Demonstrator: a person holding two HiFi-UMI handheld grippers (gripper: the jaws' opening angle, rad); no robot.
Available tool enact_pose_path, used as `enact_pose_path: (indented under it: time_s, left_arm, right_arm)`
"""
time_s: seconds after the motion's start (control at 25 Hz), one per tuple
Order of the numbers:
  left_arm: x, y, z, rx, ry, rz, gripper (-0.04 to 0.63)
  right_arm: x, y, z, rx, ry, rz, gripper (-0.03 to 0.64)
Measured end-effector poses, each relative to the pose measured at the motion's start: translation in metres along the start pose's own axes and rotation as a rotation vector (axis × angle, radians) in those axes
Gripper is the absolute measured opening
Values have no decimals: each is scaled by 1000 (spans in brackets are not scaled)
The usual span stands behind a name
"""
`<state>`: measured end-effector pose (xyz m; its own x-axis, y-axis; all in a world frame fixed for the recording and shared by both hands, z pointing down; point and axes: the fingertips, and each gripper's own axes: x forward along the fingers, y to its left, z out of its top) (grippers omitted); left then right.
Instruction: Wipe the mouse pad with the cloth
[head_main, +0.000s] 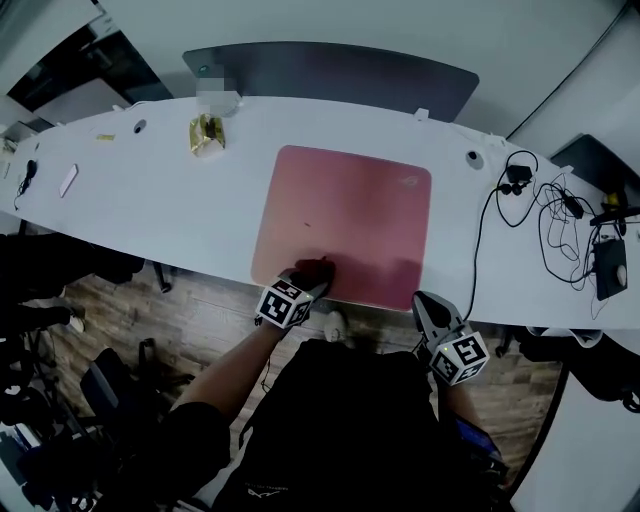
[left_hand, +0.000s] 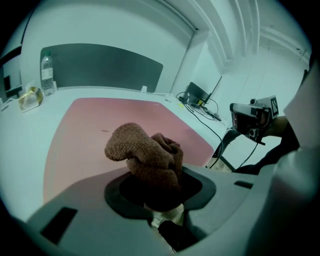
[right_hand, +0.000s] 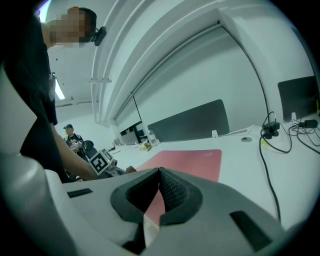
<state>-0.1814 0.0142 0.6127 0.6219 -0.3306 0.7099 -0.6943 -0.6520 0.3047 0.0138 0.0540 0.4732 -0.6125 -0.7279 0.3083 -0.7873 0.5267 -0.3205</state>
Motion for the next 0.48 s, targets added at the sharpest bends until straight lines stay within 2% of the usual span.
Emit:
enact_pose_path:
  time_s: [0.48]
  left_arm:
    - [-69, 96, -28, -76, -16, 160, 137]
  right_arm:
    - [25, 5, 11, -19, 11, 15, 25]
